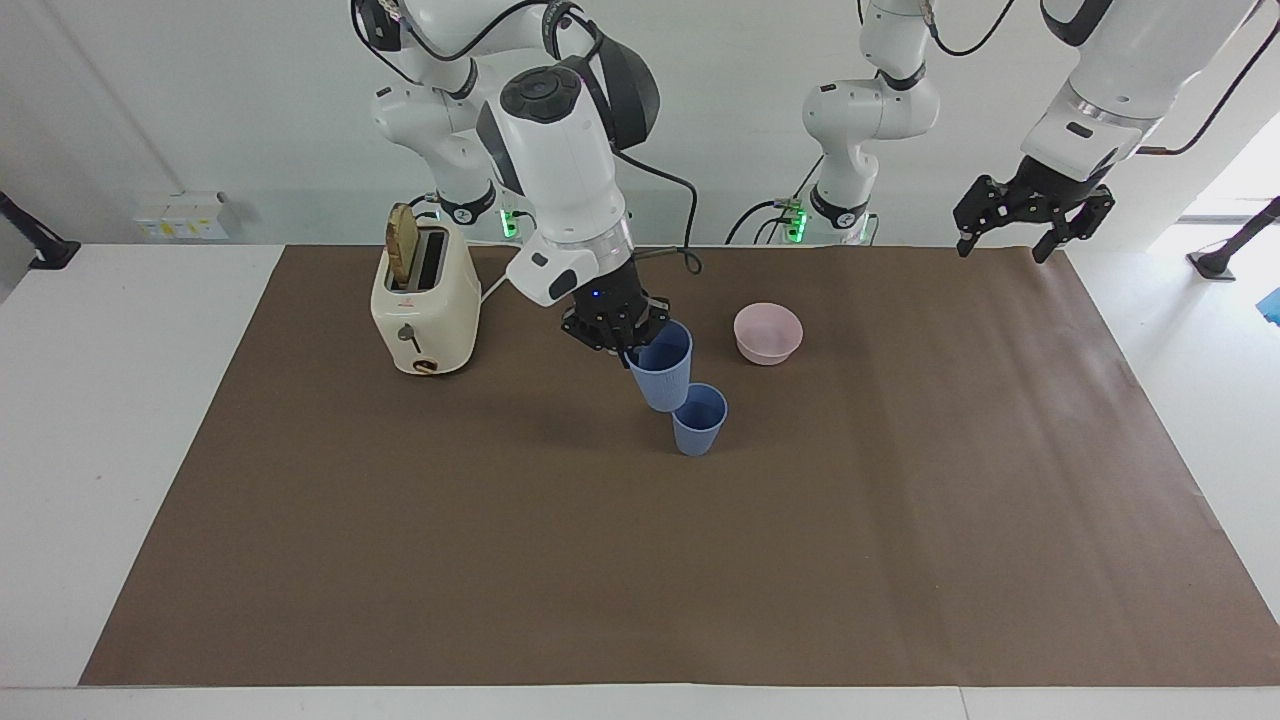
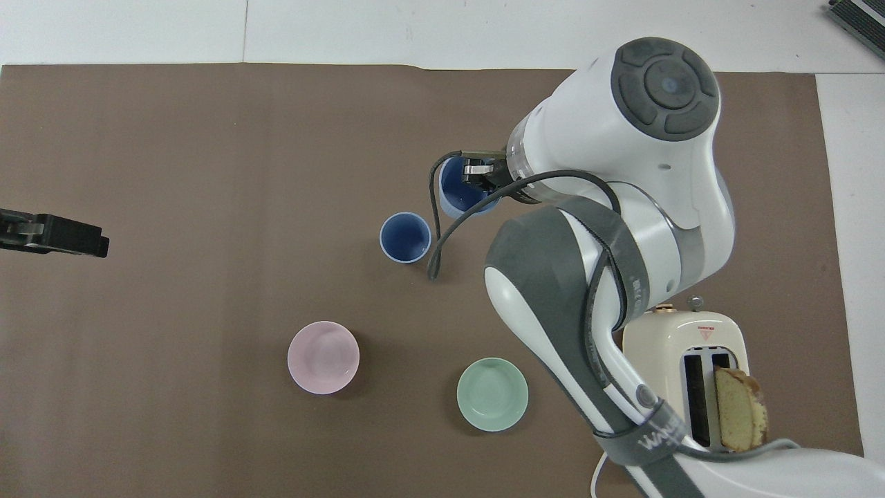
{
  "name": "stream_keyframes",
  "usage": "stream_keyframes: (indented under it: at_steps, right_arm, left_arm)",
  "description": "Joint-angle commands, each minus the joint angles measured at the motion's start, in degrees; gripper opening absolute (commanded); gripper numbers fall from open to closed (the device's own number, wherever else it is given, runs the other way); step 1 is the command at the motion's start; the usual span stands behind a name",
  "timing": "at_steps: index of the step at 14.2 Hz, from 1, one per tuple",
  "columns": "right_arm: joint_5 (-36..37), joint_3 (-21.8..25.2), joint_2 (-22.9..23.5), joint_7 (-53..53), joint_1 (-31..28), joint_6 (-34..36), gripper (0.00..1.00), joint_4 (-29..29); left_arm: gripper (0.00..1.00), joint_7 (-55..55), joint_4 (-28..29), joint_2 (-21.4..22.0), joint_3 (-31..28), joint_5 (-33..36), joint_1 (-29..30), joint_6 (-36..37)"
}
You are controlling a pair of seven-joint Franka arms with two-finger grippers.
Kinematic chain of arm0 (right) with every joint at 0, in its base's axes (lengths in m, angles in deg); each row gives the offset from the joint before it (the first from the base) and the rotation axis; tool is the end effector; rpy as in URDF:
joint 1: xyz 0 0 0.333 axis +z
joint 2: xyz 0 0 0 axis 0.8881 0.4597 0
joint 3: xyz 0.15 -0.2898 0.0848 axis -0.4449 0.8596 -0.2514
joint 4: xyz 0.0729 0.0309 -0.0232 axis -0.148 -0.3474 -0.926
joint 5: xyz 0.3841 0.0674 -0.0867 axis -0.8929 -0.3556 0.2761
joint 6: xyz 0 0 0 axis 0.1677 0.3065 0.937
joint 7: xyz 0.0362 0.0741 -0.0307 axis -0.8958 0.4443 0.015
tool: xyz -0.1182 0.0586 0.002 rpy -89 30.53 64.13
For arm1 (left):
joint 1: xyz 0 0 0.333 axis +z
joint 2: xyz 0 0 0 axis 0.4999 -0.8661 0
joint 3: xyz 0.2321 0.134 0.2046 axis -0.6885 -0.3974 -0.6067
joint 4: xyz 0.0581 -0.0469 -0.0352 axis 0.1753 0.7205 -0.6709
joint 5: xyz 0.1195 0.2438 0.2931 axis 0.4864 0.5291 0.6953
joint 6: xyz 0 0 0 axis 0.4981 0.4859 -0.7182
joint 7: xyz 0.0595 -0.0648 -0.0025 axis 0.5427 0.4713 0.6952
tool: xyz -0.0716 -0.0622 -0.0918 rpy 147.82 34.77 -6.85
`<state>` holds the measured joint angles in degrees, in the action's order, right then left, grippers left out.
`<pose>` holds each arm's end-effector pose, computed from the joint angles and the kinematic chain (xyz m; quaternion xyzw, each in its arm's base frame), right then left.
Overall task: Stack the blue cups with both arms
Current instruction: 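Carry the blue cup over the placed blue cup with the right gripper, then lower the blue cup into the other cup and open the right gripper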
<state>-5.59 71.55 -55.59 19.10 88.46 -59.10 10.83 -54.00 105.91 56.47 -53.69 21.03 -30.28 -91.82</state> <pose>0.6188 0.3324 0.5398 -0.9920 0.0338 -0.0497 0.1114 0.5324 -0.0452 0.6434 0.9974 -0.0703 -0.0013 0.0165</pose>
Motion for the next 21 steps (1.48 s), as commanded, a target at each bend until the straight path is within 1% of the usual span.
stream_keyframes:
  at_steps: [1,10,14,17,21]
  right_arm:
    - [-1.6,0.1,2.0,0.5,2.1,-3.1,0.0,1.1]
    - [-1.8,0.2,5.3,0.0,3.4,-3.5,0.0,-0.3]
    - [-2.0,0.2,5.5,-0.1,3.5,-3.5,0.0,-0.7]
    - [-1.8,0.2,5.6,-0.1,3.8,-6.4,0.0,-3.4]
    - [-1.8,0.2,6.1,-0.1,3.9,-6.5,0.0,-3.6]
  left_arm:
    - [1.0,0.3,1.5,1.1,0.1,-0.8,0.5,-0.4]
    - [1.0,0.3,1.8,1.3,0.1,-0.8,0.6,-0.4]
    - [1.0,0.3,1.8,1.4,0.1,-0.8,0.6,-0.3]
    - [1.0,0.3,1.8,1.4,0.1,-0.8,0.6,-0.3]
    - [1.0,0.3,1.8,1.4,0.1,-0.8,0.6,-0.3]
